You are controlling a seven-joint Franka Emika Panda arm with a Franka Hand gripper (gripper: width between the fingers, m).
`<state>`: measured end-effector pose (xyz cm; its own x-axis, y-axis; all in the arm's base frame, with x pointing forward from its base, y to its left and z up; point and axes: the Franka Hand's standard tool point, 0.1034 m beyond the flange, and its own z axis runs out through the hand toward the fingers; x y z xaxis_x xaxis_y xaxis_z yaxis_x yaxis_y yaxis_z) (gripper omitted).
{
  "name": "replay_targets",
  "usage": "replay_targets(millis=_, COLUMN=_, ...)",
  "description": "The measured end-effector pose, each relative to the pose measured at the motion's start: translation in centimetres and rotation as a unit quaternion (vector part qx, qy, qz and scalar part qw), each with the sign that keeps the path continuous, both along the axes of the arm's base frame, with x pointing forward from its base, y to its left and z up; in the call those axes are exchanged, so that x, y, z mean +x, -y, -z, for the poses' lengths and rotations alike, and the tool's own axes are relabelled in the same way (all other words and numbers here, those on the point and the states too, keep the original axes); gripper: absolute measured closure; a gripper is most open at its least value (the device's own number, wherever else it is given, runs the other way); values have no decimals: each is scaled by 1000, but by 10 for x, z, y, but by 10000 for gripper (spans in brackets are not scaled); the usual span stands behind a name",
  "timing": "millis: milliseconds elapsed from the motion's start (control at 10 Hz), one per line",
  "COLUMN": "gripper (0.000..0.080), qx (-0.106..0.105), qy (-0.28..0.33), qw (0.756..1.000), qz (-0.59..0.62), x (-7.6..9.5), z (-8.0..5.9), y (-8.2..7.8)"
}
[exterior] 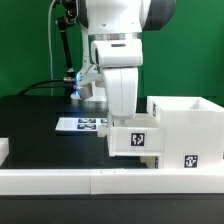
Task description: Assemble drawer
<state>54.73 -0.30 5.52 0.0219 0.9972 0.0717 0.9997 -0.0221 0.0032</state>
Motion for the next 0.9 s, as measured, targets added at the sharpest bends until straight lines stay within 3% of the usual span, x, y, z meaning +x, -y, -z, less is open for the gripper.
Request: replay_targets(millis=900, gripper=755, qx=0, qy=-14, qw=1000, qz=-17, x=-6, z=3, y=2)
